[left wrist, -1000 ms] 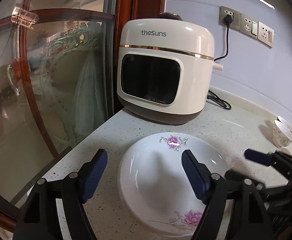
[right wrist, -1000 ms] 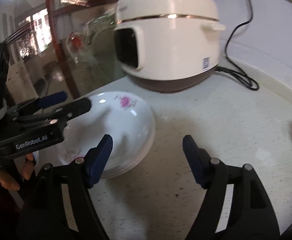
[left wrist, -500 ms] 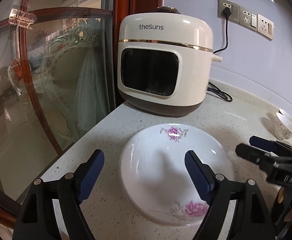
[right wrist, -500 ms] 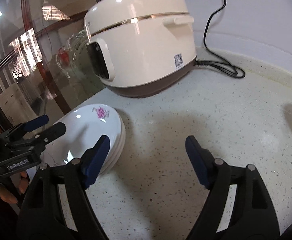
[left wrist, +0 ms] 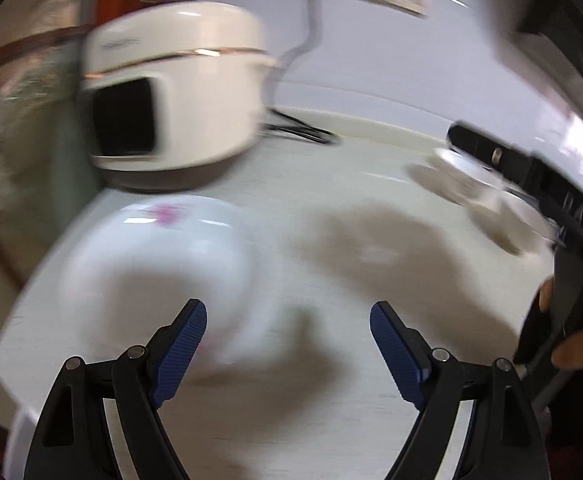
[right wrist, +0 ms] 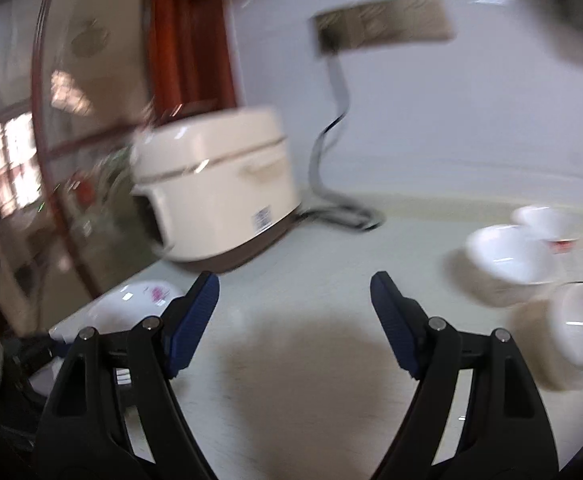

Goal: Organize plates and bowls
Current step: 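Move both grippers to the dark-rimmed white bowl and grasp its rim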

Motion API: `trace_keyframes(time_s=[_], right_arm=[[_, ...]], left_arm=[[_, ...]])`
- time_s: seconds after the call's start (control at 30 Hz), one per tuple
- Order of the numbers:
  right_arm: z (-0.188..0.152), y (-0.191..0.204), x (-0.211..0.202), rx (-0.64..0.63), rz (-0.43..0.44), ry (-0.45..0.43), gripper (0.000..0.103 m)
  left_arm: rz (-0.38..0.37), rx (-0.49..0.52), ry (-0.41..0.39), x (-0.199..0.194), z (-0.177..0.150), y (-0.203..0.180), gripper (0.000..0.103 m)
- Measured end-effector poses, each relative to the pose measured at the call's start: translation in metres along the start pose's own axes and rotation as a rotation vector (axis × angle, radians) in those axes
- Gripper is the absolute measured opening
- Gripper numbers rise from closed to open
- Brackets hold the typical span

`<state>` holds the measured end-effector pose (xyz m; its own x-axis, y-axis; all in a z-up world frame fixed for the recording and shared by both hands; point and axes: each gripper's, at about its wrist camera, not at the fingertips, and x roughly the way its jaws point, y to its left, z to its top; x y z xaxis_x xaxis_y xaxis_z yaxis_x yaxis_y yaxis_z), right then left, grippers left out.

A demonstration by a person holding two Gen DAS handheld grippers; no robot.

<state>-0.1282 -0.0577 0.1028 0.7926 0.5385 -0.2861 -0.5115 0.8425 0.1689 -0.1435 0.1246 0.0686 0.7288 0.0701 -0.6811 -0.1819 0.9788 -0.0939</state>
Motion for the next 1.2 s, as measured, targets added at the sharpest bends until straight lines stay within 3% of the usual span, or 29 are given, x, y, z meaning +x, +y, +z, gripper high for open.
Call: trace_keyframes(time_s=[0.03, 0.13, 0.27, 0.37, 0.43, 0.5, 0.6, 0.8, 0.97, 1.07, 1.2], right_arm=[[0.001, -0.018, -0.014, 0.019, -0.064, -0.029, 0.084], [0.002, -0.070, -0.039, 0.100, -0.228, -0.033, 0.091], [-0.003, -0.139, -0.062, 0.251, -0.355, 0.011, 0.091], [-0.015, -0.190, -0.069, 0.409, -0.365, 0.036, 0.091], [-0.028, -0.217, -0.066, 0.524, -0.345, 0.050, 0.091], [-0.031, -0.226, -0.067, 0.582, -0.339, 0.055, 0.091], [-0.029, -0.222, -0.072, 0.558, -0.360, 0.011, 0.091], [-0.029, -0.201, -0.059, 0.444, -0.365, 0.090, 0.089], [-0.035, -0.207, -0.051, 0.462, -0.363, 0.134, 0.086], [-0.040, -0.218, -0.041, 0.518, -0.355, 0.194, 0.074], [-0.043, -0.216, -0.031, 0.501, -0.339, 0.253, 0.063]], left_arm=[[0.005, 0.019, -0.020, 0.000, 0.002, -0.012, 0.088], [-0.091, 0.044, -0.013, 0.004, 0.011, -0.042, 0.088], [-0.166, 0.095, -0.077, 0.000, 0.028, -0.092, 0.088], [-0.229, 0.121, -0.110, 0.012, 0.046, -0.132, 0.088], [-0.272, 0.104, -0.056, 0.035, 0.062, -0.158, 0.088], [-0.301, 0.051, -0.005, 0.060, 0.076, -0.172, 0.088], [-0.342, -0.027, 0.040, 0.084, 0.086, -0.185, 0.088], [-0.345, -0.131, 0.114, 0.131, 0.090, -0.206, 0.088], [-0.315, -0.129, 0.120, 0.147, 0.087, -0.216, 0.083], [-0.279, -0.079, 0.099, 0.150, 0.085, -0.224, 0.069], [-0.269, -0.028, 0.071, 0.148, 0.085, -0.228, 0.062]])
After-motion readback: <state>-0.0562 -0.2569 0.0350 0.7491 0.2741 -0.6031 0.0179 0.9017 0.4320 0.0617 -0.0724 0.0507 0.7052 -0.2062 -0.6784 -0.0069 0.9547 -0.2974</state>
